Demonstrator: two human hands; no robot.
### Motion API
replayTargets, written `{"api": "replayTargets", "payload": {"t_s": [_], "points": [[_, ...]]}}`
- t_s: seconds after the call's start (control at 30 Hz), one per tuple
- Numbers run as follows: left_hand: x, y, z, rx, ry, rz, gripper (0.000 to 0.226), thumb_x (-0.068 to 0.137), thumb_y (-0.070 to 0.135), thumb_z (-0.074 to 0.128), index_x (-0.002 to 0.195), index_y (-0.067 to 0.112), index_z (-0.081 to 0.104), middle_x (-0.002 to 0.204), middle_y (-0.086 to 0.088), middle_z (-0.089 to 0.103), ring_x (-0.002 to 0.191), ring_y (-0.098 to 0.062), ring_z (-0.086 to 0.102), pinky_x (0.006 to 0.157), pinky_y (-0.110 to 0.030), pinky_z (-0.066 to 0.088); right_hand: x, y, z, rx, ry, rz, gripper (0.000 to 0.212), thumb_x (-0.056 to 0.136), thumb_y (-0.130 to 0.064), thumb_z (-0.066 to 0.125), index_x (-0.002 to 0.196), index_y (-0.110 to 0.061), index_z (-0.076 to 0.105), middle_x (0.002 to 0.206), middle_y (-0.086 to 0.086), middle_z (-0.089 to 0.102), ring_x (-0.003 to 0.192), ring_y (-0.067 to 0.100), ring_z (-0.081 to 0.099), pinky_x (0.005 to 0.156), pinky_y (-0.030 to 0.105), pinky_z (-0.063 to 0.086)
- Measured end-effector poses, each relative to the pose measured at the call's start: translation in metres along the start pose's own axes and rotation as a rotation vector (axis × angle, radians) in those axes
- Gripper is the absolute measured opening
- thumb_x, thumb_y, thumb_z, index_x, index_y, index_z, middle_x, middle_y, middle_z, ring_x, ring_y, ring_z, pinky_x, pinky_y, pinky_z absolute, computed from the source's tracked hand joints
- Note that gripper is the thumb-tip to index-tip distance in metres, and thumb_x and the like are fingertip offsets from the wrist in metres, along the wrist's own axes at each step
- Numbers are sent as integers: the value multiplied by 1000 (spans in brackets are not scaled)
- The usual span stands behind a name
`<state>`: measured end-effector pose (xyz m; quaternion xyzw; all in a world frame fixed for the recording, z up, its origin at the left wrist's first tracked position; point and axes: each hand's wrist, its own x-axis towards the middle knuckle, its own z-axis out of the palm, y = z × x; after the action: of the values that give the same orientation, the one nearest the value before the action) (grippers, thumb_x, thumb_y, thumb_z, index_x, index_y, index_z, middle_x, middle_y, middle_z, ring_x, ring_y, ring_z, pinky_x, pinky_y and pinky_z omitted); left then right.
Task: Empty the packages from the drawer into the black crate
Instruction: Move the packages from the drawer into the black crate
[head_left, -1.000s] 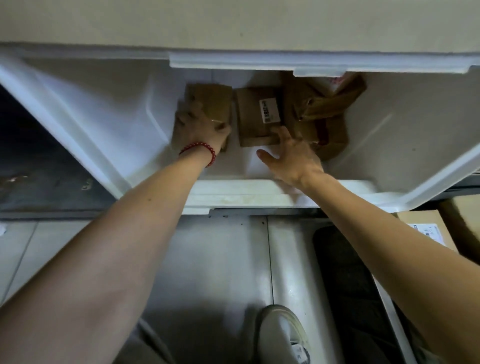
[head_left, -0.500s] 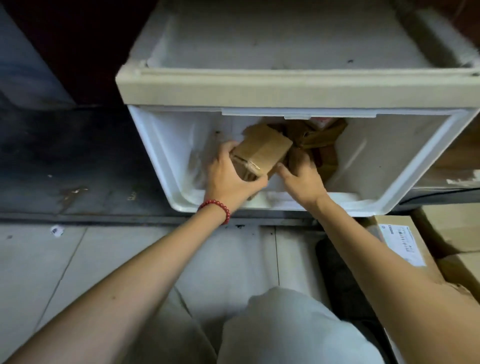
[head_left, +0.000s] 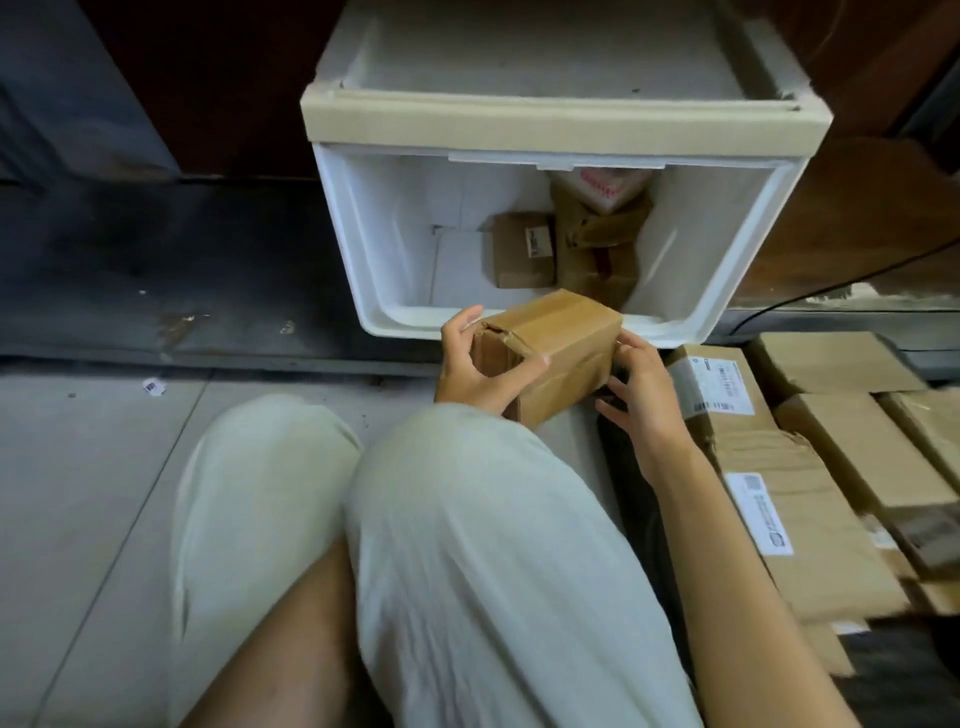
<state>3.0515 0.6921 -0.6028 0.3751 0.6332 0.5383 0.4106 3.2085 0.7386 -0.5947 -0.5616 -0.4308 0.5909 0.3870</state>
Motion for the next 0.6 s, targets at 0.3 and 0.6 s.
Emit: {"api": "replayTargets", "payload": {"t_s": [0.3, 0.6], "points": [[3, 3, -2, 6, 24, 29, 55, 52, 62, 76, 92, 34, 51, 117, 4, 60, 108, -17, 61, 97, -44, 49, -32, 3, -22, 28, -39, 54, 23, 102, -35, 38, 107, -52, 51, 106, -25, 60, 101, 6, 58, 101, 43, 45], [18, 2, 5, 19, -103, 69, 56, 57, 62, 76, 108, 53, 55, 136, 8, 47, 119, -15, 55, 96, -40, 52, -30, -5, -29, 82, -1, -27, 28, 103, -34, 39, 127, -47, 45, 106, -26, 54, 104, 5, 55, 104, 43, 42]]}}
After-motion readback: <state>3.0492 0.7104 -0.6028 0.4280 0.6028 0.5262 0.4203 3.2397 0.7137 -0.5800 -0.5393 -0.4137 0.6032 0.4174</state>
